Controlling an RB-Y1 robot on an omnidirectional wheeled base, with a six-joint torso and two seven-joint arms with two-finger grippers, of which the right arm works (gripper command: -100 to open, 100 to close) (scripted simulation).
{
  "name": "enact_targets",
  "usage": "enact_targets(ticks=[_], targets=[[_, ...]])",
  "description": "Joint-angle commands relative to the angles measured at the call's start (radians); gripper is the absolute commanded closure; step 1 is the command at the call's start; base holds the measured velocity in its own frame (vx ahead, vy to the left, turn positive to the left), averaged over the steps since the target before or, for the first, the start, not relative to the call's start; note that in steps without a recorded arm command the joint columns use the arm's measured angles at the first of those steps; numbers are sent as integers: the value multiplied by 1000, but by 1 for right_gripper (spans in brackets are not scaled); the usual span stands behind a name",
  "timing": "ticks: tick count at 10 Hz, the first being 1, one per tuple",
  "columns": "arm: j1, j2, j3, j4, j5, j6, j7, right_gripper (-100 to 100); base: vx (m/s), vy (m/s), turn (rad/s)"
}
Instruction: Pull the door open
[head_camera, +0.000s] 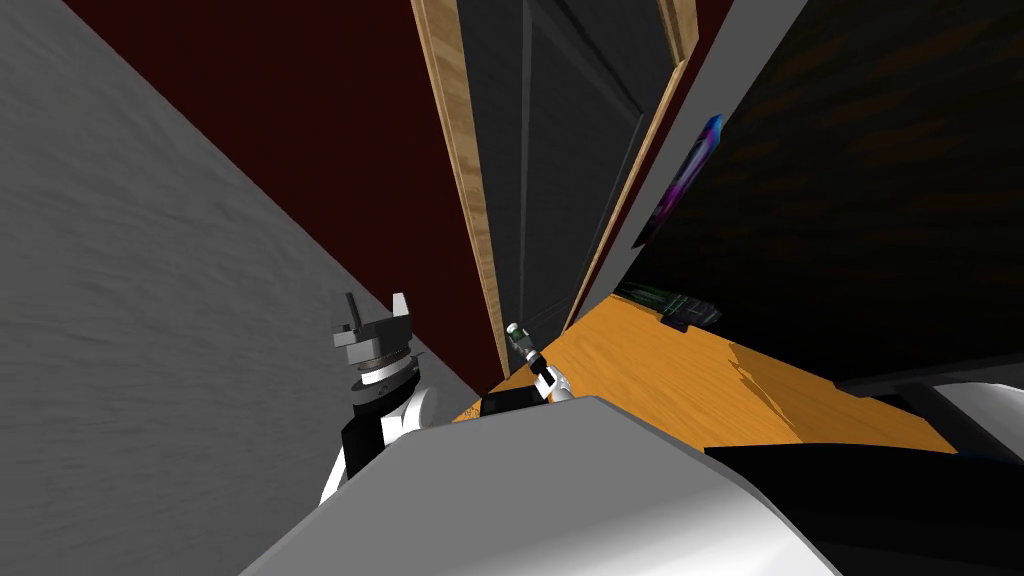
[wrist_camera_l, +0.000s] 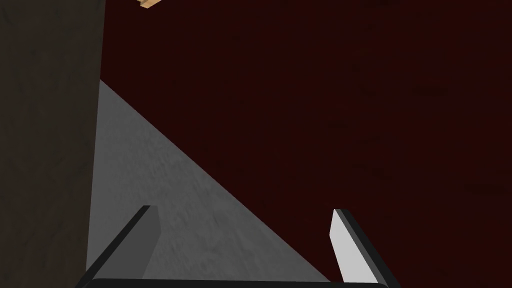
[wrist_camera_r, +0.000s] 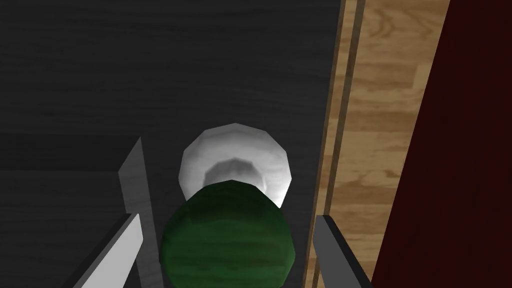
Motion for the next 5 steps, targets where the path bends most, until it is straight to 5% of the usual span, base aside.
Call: enact_targets(ticks=[1,2,5], targets=[[0,0,0,0,0,0,0,-100,69,31,-2],[0,0,0,0,0,0,0,100,-8,-4,6],[0,0,0,0,0,0,0,100,-19,-9,2]])
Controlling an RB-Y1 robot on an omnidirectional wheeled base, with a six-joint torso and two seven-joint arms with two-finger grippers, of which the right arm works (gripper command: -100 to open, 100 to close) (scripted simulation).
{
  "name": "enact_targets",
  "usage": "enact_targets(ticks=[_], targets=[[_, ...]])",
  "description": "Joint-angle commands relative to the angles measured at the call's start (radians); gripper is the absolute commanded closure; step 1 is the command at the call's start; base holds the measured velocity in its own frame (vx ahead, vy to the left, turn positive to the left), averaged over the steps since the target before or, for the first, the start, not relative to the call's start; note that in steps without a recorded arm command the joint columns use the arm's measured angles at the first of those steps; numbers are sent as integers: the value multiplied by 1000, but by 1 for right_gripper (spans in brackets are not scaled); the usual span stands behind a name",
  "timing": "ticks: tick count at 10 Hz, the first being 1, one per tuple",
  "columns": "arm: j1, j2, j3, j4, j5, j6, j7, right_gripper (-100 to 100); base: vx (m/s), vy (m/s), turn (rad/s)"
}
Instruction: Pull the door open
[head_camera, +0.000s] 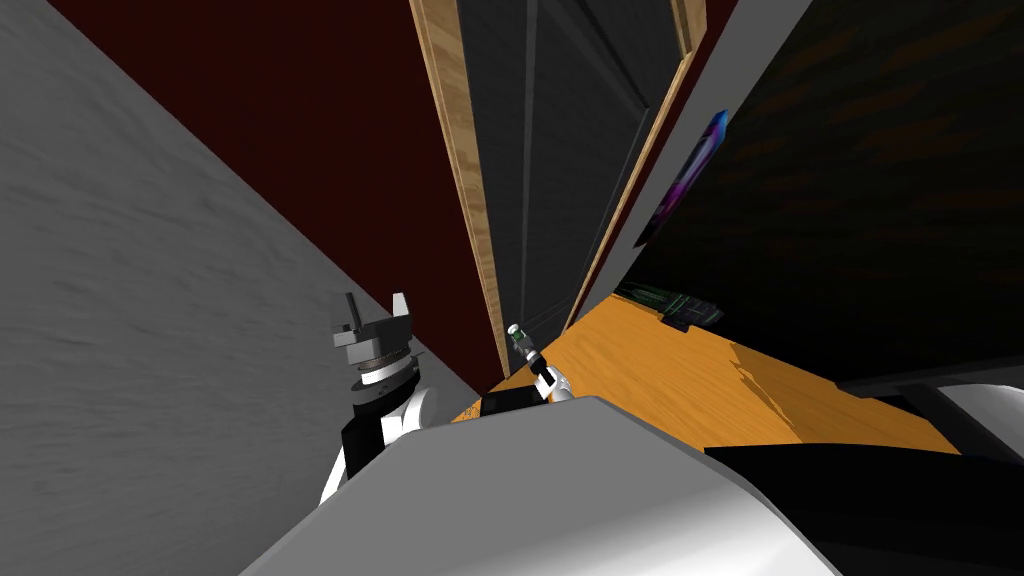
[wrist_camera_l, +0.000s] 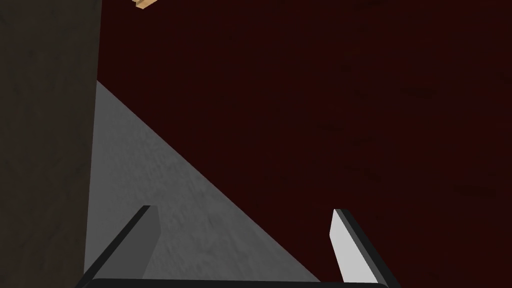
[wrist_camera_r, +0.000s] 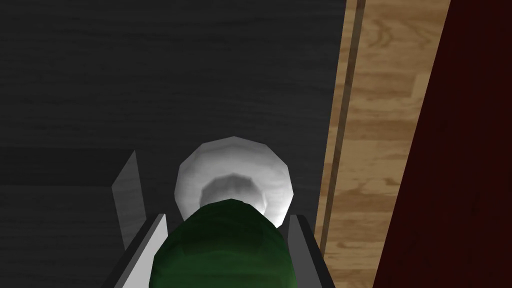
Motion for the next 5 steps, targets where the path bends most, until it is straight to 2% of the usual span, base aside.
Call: enact_targets(ticks=[1,3,5], targets=[[-1,1,-1,-2,-1,-3,0,100,-6,-3,-2],[2,-4,0,0,-4,0,-6,100,-45,-16,24],[4,-9,0,-1,-8,-1,-14,100,-144,-62,41]])
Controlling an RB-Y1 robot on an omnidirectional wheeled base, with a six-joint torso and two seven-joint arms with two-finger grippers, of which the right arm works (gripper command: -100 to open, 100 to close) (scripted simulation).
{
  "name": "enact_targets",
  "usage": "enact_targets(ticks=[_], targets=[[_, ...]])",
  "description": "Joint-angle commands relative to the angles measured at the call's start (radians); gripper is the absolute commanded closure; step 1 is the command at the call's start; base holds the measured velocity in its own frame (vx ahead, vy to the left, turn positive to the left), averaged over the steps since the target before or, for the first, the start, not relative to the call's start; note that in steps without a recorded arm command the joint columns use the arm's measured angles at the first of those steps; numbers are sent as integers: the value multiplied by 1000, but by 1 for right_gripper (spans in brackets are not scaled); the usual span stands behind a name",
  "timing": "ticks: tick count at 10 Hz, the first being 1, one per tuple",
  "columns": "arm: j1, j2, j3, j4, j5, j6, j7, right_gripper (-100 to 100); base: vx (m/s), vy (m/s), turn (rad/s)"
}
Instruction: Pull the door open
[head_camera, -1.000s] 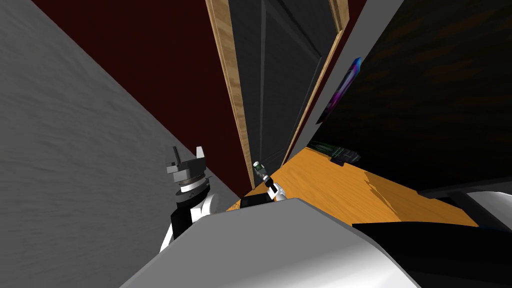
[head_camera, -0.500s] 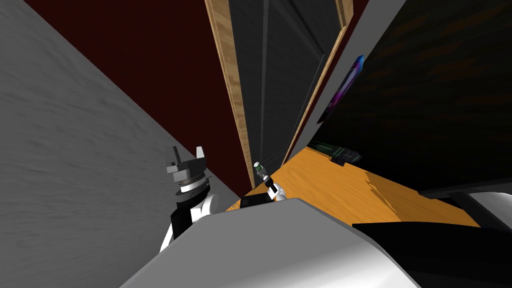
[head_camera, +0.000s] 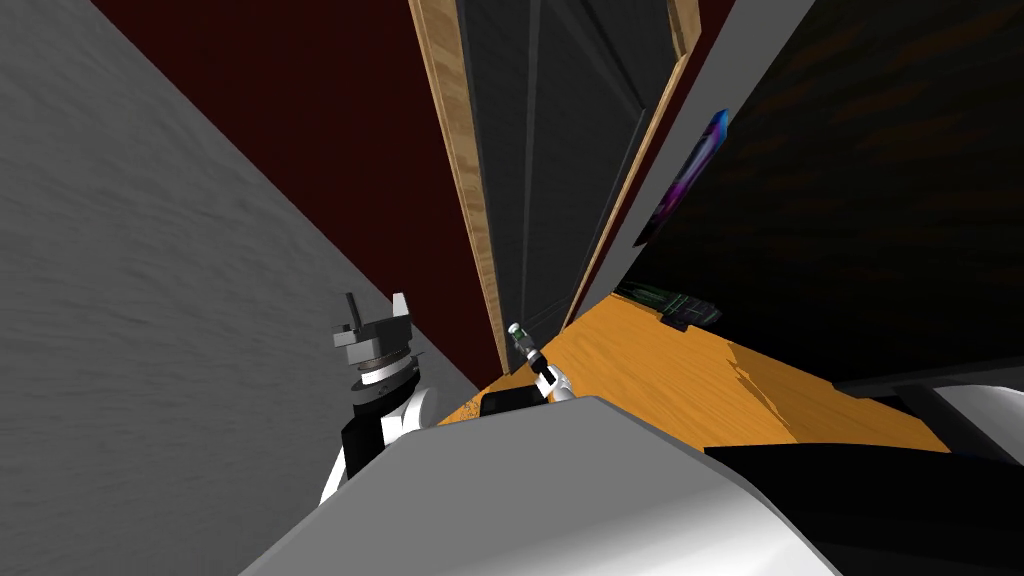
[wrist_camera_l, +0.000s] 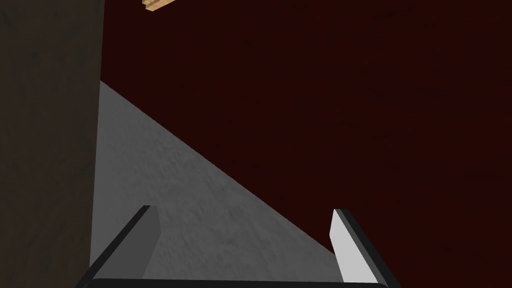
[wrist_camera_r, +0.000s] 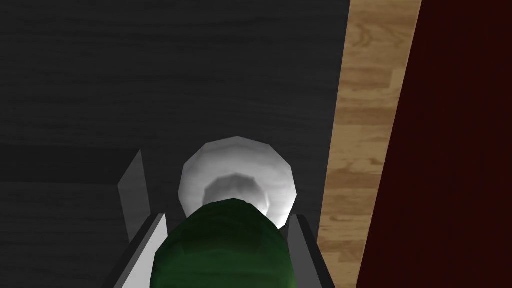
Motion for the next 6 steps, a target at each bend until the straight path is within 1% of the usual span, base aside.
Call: enact_targets(ticks=[1,4,6], targets=[[7,-1,2,6,-2,-3,-5,100,-155,-67,23],[10,-11,2,4,-11,-4,-20,100,-175,-87,36],[11,-15,2,2,-15,-4,-27,100,-182,-46,35]])
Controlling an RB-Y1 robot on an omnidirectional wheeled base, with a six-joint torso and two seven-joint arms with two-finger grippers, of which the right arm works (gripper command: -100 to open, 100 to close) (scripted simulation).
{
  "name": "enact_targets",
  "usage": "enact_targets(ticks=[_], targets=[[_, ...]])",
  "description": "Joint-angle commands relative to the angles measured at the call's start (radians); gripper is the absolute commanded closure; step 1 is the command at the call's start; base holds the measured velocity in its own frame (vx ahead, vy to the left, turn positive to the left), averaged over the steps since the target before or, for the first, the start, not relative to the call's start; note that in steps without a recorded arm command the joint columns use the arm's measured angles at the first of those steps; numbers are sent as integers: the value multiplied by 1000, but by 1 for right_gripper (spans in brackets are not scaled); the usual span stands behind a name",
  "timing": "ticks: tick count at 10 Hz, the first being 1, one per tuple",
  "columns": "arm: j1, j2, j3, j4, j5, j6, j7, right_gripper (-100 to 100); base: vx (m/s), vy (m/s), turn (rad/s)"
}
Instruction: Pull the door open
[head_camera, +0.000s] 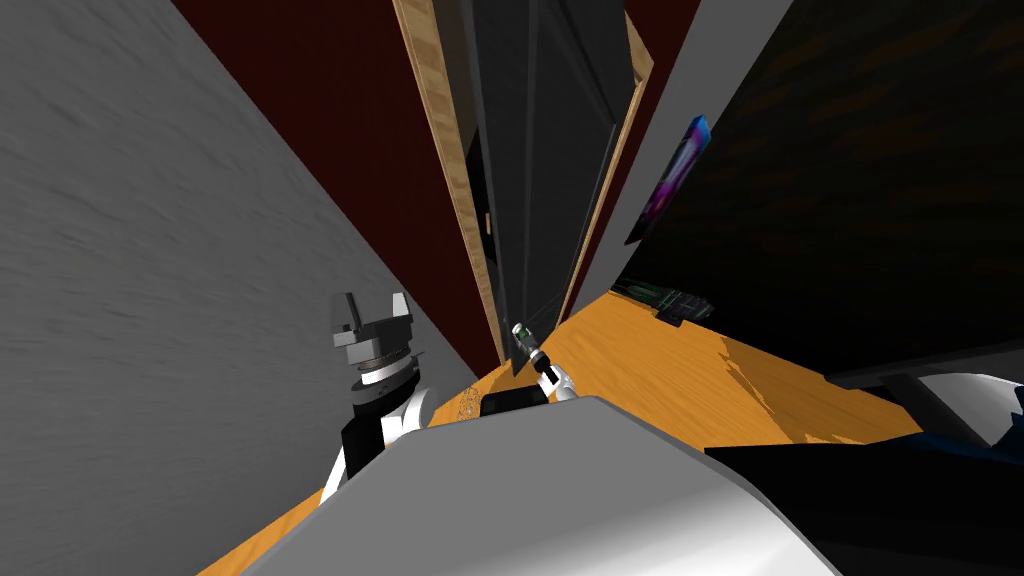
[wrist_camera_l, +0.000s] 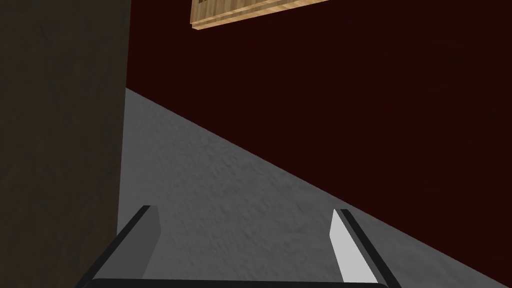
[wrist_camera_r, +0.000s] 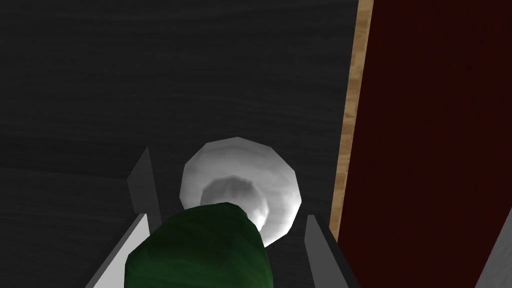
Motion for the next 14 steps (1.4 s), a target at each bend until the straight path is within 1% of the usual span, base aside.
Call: enact_targets(ticks=[1,5,6,7,10,11,12,13,14], targets=[[7,4,11,9,0,-3,-9,100,-177,-61,35],[14,-14,10,3,-23,-6,-49,100,-147,-66,80],[14,-14,10,3,-23,-6,-49,100,-82,-33,16],[17,-21,10,1,-32,-7,-64,100,-102,-32,60],[17,-21,10,1,-32,-7,-64,100,-50,-3,6],[17,-21,10,-9,-32,-7,-64,100,-7,-3,-6],[17,-21,10,1,-32,-7,-64,100,-5,-14,-6],[17,-21,10,-12,-32,-7,-64,100,2,-13,7],[17,-21,10,-7,-32,-7,-64,100,3,-12,-2]])
